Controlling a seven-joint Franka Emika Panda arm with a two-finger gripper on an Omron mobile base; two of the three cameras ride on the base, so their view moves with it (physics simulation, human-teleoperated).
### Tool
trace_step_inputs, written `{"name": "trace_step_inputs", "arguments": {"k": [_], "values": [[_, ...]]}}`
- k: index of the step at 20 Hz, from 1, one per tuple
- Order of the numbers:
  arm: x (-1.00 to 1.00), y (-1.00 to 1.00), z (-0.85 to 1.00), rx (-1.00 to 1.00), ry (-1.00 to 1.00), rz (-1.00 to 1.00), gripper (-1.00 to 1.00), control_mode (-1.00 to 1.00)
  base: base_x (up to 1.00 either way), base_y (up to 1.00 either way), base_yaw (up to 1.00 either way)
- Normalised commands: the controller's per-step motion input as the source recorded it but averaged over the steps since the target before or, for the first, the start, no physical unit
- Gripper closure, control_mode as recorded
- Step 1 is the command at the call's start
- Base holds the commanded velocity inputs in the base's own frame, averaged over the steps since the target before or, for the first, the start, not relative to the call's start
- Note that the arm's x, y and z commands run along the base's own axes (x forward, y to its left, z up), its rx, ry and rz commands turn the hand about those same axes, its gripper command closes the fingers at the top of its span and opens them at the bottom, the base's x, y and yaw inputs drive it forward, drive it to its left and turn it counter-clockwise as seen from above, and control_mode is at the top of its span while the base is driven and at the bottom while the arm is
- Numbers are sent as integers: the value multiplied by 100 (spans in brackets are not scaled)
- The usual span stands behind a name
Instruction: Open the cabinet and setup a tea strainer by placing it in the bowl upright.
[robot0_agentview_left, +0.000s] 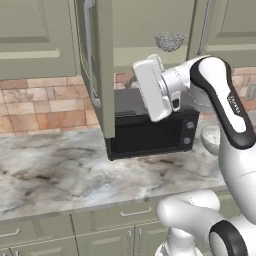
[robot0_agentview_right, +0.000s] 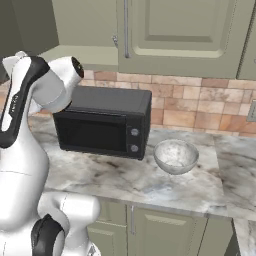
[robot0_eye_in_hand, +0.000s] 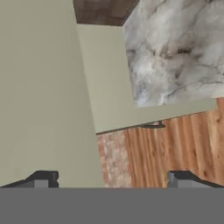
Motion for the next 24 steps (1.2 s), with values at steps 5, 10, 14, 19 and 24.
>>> {"name": "trace_step_inputs", "arguments": {"k": [5, 10, 14, 19, 24], "values": [[31, -100, -38, -22, -3, -20, -100, -100, 0, 0, 0], [30, -88, -41, -62, -3, -10, -100, -100, 0, 0, 0], [19, -70, -37, -78, -6, -3, -100, -100, 0, 0, 0], [8, -84, -31, -67, -23, -1, -100, -100, 0, 0, 0], [9, -73, 18, -42, -40, 1, -100, -100, 0, 0, 0]]}}
